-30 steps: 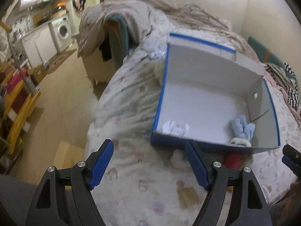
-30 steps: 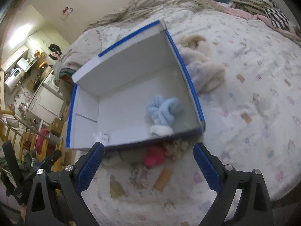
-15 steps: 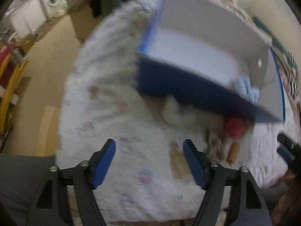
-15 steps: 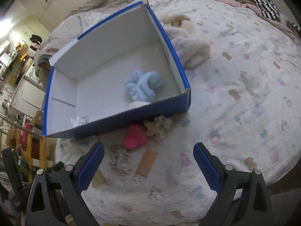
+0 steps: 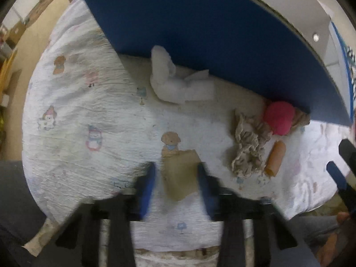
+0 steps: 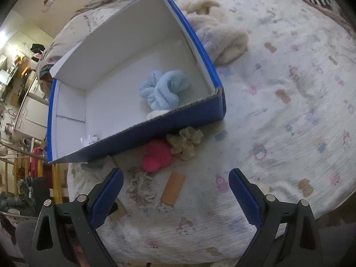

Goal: Organize soft objects
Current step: 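Move both grippers out of the box toward the remaining items, then grasp tan cardboard piece with left gripper while right grasps orange sponge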

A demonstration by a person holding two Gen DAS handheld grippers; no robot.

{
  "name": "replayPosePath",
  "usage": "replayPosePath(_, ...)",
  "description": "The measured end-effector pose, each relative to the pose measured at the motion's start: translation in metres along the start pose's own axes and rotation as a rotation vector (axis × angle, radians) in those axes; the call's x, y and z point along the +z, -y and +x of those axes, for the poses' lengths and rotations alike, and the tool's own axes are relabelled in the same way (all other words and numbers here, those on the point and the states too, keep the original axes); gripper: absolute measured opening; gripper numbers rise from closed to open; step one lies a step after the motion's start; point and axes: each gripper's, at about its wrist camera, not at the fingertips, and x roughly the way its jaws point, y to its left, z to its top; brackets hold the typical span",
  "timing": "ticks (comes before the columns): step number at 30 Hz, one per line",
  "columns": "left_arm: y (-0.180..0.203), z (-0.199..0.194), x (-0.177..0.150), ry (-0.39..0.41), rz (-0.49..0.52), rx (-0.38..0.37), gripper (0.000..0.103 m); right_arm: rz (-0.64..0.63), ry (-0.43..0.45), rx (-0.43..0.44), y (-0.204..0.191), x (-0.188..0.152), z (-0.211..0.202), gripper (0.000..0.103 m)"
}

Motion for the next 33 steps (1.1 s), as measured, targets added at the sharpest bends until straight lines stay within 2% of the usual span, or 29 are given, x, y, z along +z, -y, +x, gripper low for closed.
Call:
replayPosePath(3, 0.005, 0.002, -0.002, -0.022, 0.037, -0.007, 0.007, 0.012, -0.064, 0.014, 0.002, -0.002, 0.014, 0.101)
replayPosePath(5, 0.005, 0.000, -0.001, -0.023, 0.037, -0.014, 0.006, 0.033, -0.134, 0.065, 0.003, -0.004, 0.027, 0.101)
replayPosePath(6, 0.005, -0.003, 0.000, -0.013, 0.039, -0.012, 0.006, 0.046, -0.171, 0.095, 0.004, -0.006, 0.034, 0.092)
replayPosePath(7, 0.005, -0.007, 0.001, 0.007, 0.048, 0.002, 0.006, 0.056, -0.199, 0.109, 0.005, -0.007, 0.040, 0.075)
replayPosePath(10, 0.004, -0.023, 0.004, 0.089, 0.077, 0.076, 0.006, 0.065, -0.254, 0.094, 0.005, -0.010, 0.056, 0.054)
replayPosePath(11, 0.003, -0.027, 0.005, 0.112, 0.088, 0.096, 0.006, 0.066, -0.262, 0.090, 0.005, -0.010, 0.059, 0.052)
replayPosePath(15, -0.003, -0.039, 0.005, 0.151, 0.089, 0.112, 0.006, 0.041, -0.277, 0.052, -0.003, -0.011, 0.070, 0.048)
replayPosePath(21, -0.029, -0.045, 0.009, 0.161, 0.061, 0.115, 0.006, -0.001, -0.306, -0.024, -0.014, -0.014, 0.089, 0.045)
replayPosePath(23, -0.034, -0.044, 0.011, 0.156, 0.049, 0.111, 0.006, -0.008, -0.302, -0.038, -0.017, -0.014, 0.091, 0.037)
replayPosePath(25, -0.038, -0.043, 0.012, 0.155, 0.041, 0.112, 0.006, -0.027, -0.293, -0.042, -0.020, -0.015, 0.089, 0.018)
replayPosePath(27, -0.046, -0.047, 0.007, 0.157, 0.039, 0.110, 0.006, -0.057, -0.277, -0.042, -0.026, -0.017, 0.085, 0.011)
replayPosePath(33, -0.041, -0.049, 0.003, 0.173, 0.043, 0.113, 0.006, -0.135, -0.221, -0.047, -0.037, -0.032, 0.062, 0.010)
